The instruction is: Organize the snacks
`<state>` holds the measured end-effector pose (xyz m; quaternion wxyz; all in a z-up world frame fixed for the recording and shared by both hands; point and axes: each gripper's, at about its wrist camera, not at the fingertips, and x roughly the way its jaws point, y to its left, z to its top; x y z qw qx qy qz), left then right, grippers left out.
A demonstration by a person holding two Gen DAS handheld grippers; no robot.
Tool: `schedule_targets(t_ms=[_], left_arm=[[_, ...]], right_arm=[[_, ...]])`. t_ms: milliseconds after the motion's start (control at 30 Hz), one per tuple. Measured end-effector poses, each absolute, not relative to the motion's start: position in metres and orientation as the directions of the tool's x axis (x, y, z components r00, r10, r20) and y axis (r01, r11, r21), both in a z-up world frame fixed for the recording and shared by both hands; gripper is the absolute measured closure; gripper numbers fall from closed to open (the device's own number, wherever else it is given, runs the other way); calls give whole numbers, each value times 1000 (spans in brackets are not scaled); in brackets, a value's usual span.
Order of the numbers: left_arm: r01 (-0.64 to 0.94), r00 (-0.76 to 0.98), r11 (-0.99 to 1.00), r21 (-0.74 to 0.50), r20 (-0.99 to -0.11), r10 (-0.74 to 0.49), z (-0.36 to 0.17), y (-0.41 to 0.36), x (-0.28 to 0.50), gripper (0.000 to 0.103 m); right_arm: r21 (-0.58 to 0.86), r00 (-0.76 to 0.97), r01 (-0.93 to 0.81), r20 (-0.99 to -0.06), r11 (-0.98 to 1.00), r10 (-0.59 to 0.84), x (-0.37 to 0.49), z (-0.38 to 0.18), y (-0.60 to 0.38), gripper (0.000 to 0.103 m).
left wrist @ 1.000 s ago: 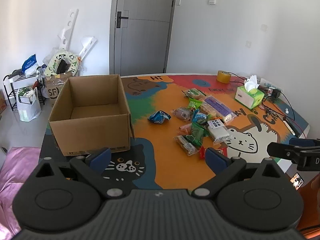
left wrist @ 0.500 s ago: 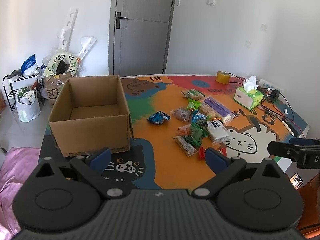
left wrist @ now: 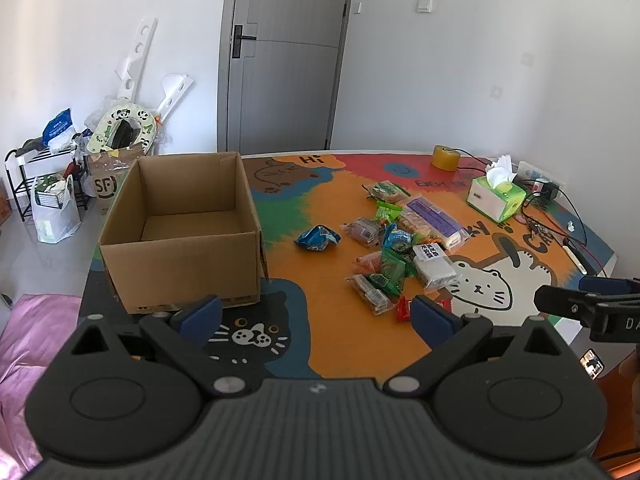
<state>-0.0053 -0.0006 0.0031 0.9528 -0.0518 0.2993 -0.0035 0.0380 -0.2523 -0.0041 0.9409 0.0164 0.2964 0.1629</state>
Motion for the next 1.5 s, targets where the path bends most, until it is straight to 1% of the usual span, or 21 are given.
schedule_targets(t_ms=[933, 1167, 1400, 1500], left_arm=[[-25, 818, 994, -106, -574, -40, 4, 1, -5, 3], [-21, 815, 993, -115, -578, -49, -7, 1, 1, 3], [-11, 837, 994, -106, -545, -49, -18, -6, 6, 3], [-3, 835, 993, -115, -547, -60, -24, -8, 12, 4]], right_arm=[[116, 774, -286, -557, 951, 300, 39, -6, -253, 0], [100, 770, -296, -563, 950, 299, 47, -20, -256, 0], [123, 762, -292, -570, 948, 308, 57, -39, -263, 0], [121, 762, -289, -571, 949, 305, 61, -49, -266, 0]])
